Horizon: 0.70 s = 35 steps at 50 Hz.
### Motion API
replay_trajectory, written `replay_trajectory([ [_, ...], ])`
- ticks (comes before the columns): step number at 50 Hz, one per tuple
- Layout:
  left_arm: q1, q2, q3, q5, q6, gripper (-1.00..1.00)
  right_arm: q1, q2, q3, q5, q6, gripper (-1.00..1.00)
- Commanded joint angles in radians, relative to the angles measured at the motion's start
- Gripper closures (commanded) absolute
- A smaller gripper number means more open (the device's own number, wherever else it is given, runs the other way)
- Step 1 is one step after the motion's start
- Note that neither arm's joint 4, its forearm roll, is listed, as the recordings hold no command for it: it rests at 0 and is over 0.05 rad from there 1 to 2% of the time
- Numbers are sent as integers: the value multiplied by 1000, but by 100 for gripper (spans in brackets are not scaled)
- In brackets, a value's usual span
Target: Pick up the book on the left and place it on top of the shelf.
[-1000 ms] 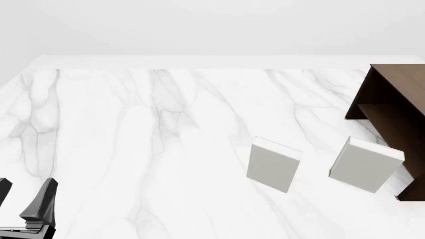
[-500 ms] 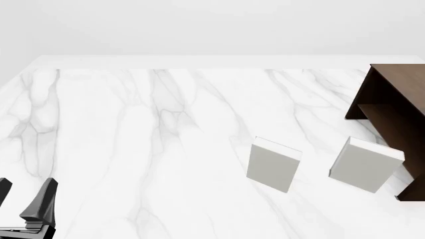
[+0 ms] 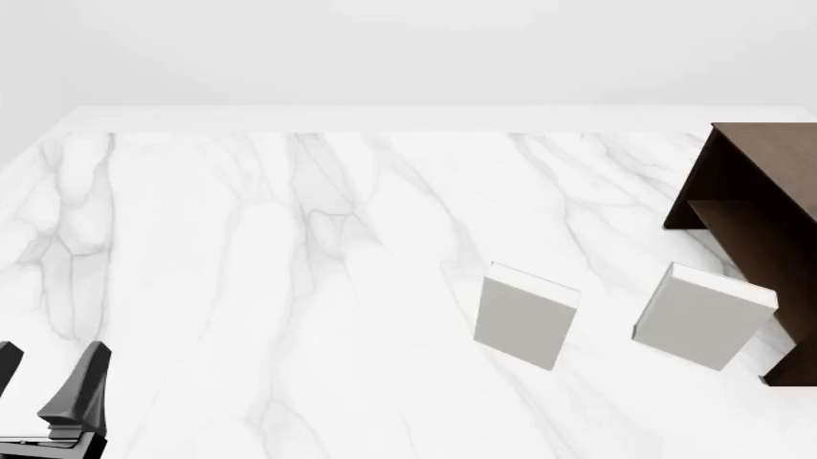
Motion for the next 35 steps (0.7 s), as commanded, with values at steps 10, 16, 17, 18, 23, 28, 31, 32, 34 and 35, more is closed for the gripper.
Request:
replay_trajectory([
  [10, 0, 0, 0, 0, 0, -100, -13, 37, -18, -43, -4, 100],
  [16, 0, 0, 0, 0, 0, -100, -11, 54, -23, -52, -7, 100],
  [17, 0, 0, 0, 0, 0, -100, -12, 58, -23, -56, -8, 100],
  [18, 0, 0, 0, 0, 0, -100, -12, 58, -23, -56, -8, 100],
  [23, 0, 0, 0, 0, 0, -100, -12, 71, -18, -69, -9, 100],
  [28, 0, 0, 0, 0, 0, -100, -13, 76, -21, -70, -14, 100],
  [31, 0, 0, 0, 0, 0, -100, -16, 80, -22, -73, -15, 100],
  [32, 0, 0, 0, 0, 0, -100, -16, 80, -22, -73, -15, 100],
  [34, 0, 0, 0, 0, 0, -100, -18, 84, -22, -75, -16, 100],
  [35, 0, 0, 0, 0, 0, -100, -19, 85, -23, -76, -15, 100],
])
